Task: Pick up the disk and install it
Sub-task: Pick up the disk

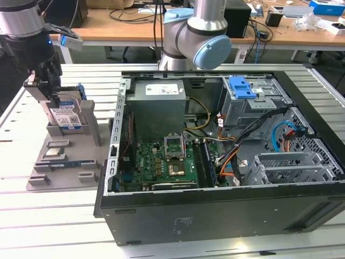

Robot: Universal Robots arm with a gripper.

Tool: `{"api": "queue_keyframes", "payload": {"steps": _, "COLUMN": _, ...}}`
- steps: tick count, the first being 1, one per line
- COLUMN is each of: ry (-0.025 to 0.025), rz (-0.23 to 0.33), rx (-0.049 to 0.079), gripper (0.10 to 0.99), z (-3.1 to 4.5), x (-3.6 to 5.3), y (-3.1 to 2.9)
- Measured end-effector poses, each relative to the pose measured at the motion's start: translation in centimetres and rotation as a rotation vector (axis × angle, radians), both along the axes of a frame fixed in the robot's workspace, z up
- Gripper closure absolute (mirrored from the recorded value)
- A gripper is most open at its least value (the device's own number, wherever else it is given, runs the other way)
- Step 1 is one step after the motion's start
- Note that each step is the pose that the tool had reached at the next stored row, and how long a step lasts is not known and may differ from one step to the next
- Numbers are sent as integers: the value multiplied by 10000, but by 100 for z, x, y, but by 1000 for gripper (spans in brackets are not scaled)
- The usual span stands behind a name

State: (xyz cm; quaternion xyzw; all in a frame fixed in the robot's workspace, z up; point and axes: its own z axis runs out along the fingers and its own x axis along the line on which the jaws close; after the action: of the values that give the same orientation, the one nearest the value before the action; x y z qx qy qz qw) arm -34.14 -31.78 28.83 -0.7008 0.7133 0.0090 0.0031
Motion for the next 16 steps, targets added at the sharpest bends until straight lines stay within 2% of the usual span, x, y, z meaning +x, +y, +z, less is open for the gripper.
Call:
{"api": "queue_keyframes", "payload": {"steps": 2, "ry": 0, "rz": 0, "rx": 0, "gripper": 561, "z": -1, "x": 0, "y": 0}}
{"api": "queue_keyframes", "payload": {"steps": 4, "ry": 0, "rz": -1, "rx": 2, "gripper": 690, "z": -3, "x": 0, "y": 0}}
{"api": "queue_keyframes", "payload": {"steps": 5, "ry": 0, "rz": 0, "rx": 1, "gripper": 722, "z": -3, "x": 0, "y": 0}}
{"api": "queue_keyframes", "payload": {"steps": 16, "ry": 0, "rz": 0, "rx": 0, "gripper": 722, "z": -11, "x": 0, "y": 0}}
